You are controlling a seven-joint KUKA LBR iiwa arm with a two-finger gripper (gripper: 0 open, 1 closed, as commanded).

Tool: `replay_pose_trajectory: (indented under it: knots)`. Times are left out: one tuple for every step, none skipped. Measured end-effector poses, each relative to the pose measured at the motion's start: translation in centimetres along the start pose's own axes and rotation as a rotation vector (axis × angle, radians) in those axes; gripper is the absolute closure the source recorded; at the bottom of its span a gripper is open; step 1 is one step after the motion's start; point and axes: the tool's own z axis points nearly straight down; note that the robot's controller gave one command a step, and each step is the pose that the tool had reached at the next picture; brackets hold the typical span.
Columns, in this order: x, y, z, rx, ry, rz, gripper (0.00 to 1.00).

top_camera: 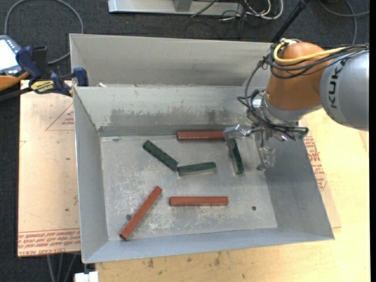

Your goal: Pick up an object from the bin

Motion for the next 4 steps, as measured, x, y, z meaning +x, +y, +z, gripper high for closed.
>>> replay_pose_trajectory:
  knots:
    - [-1.7, -0.2, 3.1, -0.003, 0.000, -0.348, 0.00]
    - [-1.8, -0.1, 3.1, -0.002, -0.001, -0.344, 0.00]
    - [-1.7, -0.2, 3.0, -0.001, 0.000, -0.342, 1.00]
    - [-1.9, -0.2, 0.4, 0.001, -0.002, -0.340, 1.00]
